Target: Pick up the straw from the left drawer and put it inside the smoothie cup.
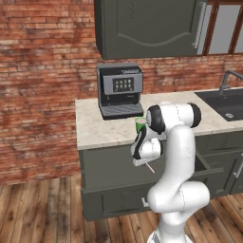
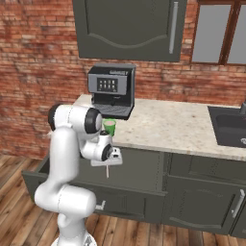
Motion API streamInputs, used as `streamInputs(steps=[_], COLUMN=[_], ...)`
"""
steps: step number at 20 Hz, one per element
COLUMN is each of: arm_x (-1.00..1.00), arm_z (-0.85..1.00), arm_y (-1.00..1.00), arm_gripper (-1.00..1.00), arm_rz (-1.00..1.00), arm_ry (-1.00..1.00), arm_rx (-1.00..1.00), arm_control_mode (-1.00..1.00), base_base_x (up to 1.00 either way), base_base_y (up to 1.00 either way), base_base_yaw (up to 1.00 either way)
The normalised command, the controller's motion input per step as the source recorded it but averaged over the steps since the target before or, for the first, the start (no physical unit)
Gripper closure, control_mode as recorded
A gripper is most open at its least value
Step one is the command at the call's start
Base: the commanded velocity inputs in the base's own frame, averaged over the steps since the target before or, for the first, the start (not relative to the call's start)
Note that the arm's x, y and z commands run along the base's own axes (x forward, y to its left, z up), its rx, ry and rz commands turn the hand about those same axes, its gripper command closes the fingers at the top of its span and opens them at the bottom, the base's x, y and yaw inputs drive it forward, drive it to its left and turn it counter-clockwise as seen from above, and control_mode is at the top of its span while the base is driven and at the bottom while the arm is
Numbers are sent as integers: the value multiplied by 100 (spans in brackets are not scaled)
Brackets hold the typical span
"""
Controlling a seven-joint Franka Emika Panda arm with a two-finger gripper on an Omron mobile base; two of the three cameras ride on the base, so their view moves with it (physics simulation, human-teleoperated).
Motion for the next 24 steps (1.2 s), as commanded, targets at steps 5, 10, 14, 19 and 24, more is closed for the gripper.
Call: streamInputs(steps=[5,10,14,19,24], arm_x=[-21,-11,-8,-5,-1], arm_z=[98,99,92,88,76], arm_y=[-13,-2,-1,-12,-15], arm_gripper=[100,100,100,100,100], arm_rz=[11,13,18,18,19], arm_ry=[-19,-22,-30,-31,-31], arm_rx=[2,3,9,21,26], arm_control_mode=[-100,-100,-100,-100,-100], base_base_x=[0,0,0,0,0], base_base_y=[0,0,0,0,0], base_base_yaw=[0,0,0,0,0])
